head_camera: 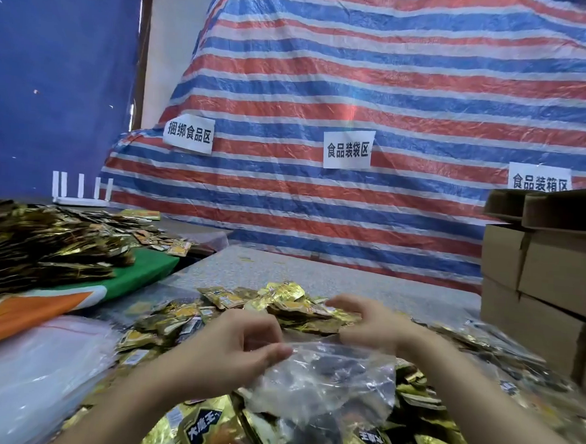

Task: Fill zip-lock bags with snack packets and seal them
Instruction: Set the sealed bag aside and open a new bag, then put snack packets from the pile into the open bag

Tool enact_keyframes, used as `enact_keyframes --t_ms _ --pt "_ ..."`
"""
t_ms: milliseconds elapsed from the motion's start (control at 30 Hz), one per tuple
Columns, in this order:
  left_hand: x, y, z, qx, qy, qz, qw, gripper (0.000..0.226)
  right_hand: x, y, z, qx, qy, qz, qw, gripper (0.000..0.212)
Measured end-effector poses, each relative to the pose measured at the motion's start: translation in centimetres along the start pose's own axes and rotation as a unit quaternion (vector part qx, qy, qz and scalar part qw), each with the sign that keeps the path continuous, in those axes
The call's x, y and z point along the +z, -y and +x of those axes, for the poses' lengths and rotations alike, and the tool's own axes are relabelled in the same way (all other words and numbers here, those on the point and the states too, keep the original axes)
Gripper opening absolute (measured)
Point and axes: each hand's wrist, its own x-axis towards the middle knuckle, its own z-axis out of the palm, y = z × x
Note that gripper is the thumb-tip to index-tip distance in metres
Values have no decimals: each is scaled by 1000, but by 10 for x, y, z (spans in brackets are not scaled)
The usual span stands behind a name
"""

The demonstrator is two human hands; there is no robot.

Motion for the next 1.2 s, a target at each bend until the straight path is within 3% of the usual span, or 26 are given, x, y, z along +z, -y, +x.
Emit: enact_keyframes --t_ms 67,167,367,500,667,767,833,1000,1067,1133,1200 --pt "3 -1 0 4 -18 -4 1000 45 8 6 6 -20 53 -58 997 73" --pt "7 -2 0 4 -40 -25 999 51 19 5 12 -25 72 -126 989 80" --pt "10 -5 -3 -1 -65 -16 998 47 23 1 9 -34 30 -144 989 55" --pt "9 -11 -4 2 -47 6 999 39 26 -7 -1 -61 -54 -65 995 34" --pt "5 -19 -5 5 -26 21 999 27 18 -8 -16 -24 -179 160 970 14" --pt "3 -28 -6 7 -13 23 1000 22 8 -6 -26 51 -269 296 915 16" --pt "2 -34 -6 2 -1 26 1000 18 3 -2 -34 79 -289 412 860 15" --pt "0 -45 -3 -1 14 39 999 14 -21 18 -49 135 -310 679 652 32" --pt "0 -48 -1 0 15 51 999 13 -35 33 -59 129 -298 739 590 38" --pt "1 -51 0 -4 18 61 998 13 -48 50 -72 97 -281 770 565 35" --pt "2 -53 2 -8 14 69 998 12 -58 70 -86 51 -257 781 566 25"
